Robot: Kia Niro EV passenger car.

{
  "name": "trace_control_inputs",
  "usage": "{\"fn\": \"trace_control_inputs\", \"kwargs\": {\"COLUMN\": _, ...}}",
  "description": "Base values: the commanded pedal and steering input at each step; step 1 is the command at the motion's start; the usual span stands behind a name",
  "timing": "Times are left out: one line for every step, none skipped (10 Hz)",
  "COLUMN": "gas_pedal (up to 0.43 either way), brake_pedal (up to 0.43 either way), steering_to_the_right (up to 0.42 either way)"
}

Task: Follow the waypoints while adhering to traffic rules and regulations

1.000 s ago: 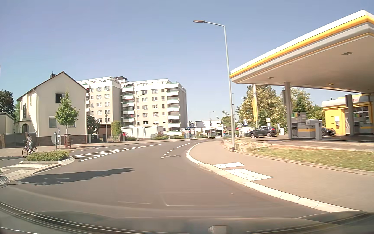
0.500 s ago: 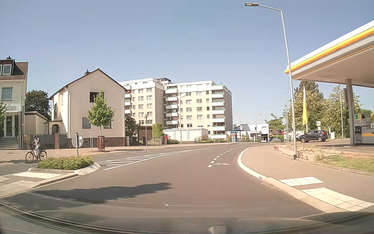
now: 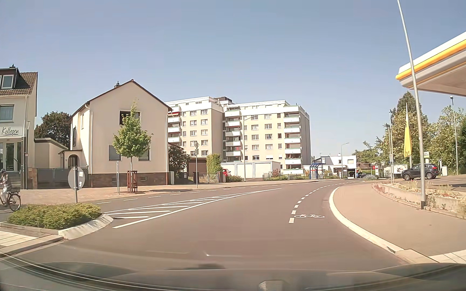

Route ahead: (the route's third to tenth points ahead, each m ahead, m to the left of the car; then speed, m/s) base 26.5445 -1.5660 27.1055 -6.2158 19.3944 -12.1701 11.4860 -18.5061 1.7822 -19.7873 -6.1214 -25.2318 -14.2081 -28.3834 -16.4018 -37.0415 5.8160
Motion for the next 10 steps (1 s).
{"fn": "trace_control_inputs", "kwargs": {"gas_pedal": 0.130, "brake_pedal": 0.018, "steering_to_the_right": -0.028}}
{"fn": "trace_control_inputs", "kwargs": {"gas_pedal": 0.130, "brake_pedal": 0.018, "steering_to_the_right": -0.015}}
{"fn": "trace_control_inputs", "kwargs": {"gas_pedal": 0.130, "brake_pedal": 0.018, "steering_to_the_right": -0.010}}
{"fn": "trace_control_inputs", "kwargs": {"gas_pedal": 0.130, "brake_pedal": 0.018, "steering_to_the_right": -0.006}}
{"fn": "trace_control_inputs", "kwargs": {"gas_pedal": 0.130, "brake_pedal": 0.018, "steering_to_the_right": -0.002}}
{"fn": "trace_control_inputs", "kwargs": {"gas_pedal": 0.098, "brake_pedal": 0.018, "steering_to_the_right": 0.001}}
{"fn": "trace_control_inputs", "kwargs": {"gas_pedal": 0.067, "brake_pedal": 0.018, "steering_to_the_right": 0.005}}
{"fn": "trace_control_inputs", "kwargs": {"gas_pedal": 0.047, "brake_pedal": 0.018, "steering_to_the_right": 0.011}}
{"fn": "trace_control_inputs", "kwargs": {"gas_pedal": 0.028, "brake_pedal": 0.018, "steering_to_the_right": 0.015}}
{"fn": "trace_control_inputs", "kwargs": {"gas_pedal": 0.020, "brake_pedal": 0.018, "steering_to_the_right": 0.020}}
